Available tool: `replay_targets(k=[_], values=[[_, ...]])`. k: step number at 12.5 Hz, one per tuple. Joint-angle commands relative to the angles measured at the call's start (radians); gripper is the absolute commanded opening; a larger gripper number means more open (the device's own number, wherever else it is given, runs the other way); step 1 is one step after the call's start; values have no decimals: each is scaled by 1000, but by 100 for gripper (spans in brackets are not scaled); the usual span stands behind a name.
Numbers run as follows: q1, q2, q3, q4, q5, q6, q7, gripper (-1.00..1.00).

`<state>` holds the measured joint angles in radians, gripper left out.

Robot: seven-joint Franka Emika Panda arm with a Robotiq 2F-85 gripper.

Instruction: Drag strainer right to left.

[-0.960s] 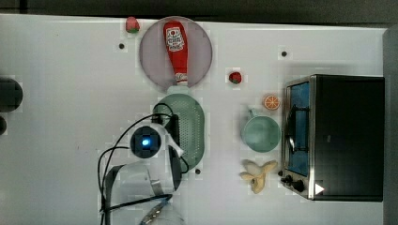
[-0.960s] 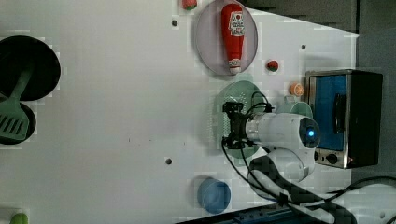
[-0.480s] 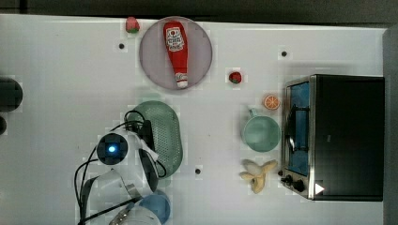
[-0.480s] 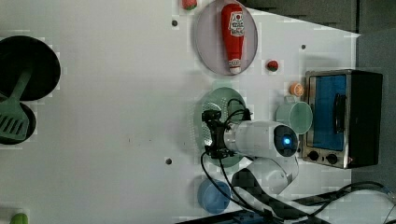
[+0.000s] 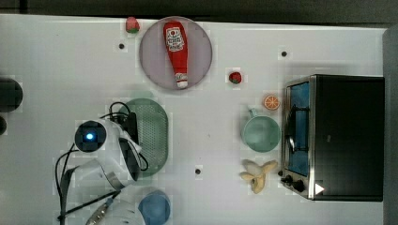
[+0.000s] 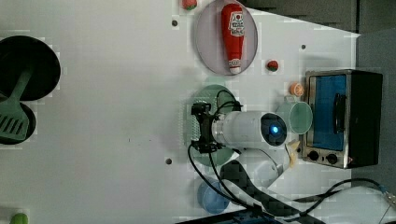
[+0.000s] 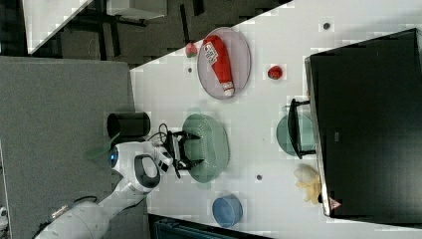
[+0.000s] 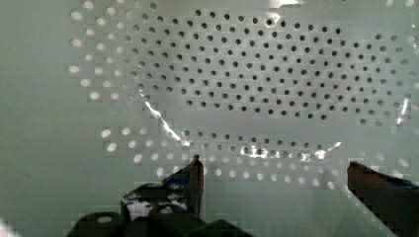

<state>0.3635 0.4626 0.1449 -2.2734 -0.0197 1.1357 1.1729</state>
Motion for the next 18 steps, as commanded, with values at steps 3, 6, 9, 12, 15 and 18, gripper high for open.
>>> replay_targets(k=[3,6,9,12,15,18], values=[[84,62,-2,115,20,-22,174,100],[131,106,-1,183,61,-27,203,100],[169,139,0,244,102,-53,206,100],[198,159,-1,290,118,-74,209,100],[217,164,0,311,139,-78,229,100],[227,161,-2,316,145,-81,249,100]])
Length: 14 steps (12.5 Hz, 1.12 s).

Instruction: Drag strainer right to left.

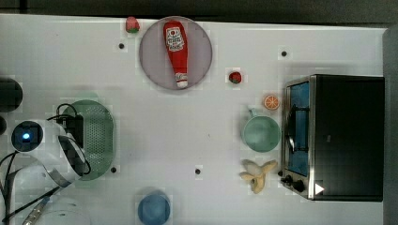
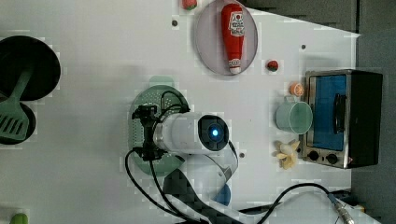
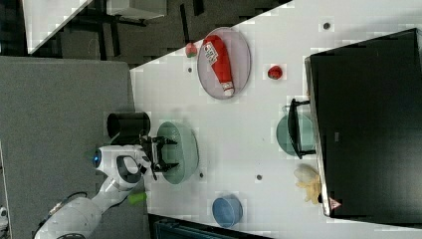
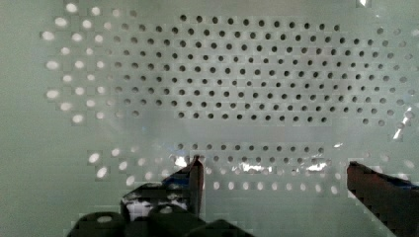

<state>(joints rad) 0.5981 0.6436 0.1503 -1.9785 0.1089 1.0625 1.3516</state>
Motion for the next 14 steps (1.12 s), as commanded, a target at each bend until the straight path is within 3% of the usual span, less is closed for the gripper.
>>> replay_targets(k=[1,7,14], values=[[-7,-36,-11,19,12,-20,45,100],[-21,-337,-97,21,11,-438,-194,100],[-73,-810,-381,21,-41,-851,-726,100]])
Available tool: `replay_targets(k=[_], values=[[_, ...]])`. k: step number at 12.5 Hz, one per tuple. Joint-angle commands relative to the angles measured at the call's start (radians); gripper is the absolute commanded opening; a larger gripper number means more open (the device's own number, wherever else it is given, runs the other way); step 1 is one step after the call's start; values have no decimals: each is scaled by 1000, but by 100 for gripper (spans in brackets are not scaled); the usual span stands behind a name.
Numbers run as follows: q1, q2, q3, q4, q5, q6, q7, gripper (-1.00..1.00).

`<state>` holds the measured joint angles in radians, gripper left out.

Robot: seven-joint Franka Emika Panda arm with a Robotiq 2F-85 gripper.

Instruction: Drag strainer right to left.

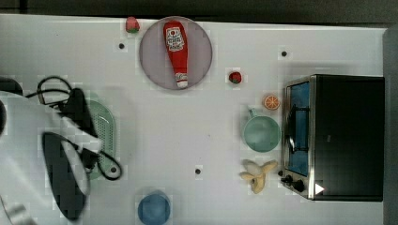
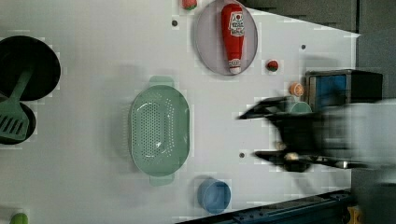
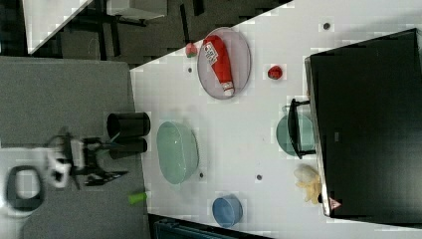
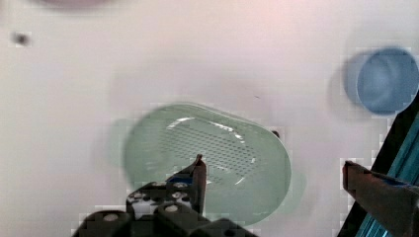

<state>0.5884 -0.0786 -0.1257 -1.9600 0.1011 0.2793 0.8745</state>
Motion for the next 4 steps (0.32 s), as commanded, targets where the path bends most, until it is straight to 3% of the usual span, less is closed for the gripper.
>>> replay_targets(k=[1,4], values=[[-72,-143,-152,2,-76,-110,-346,100],[-99,-266,-280,2,-240,-203,-613,100]])
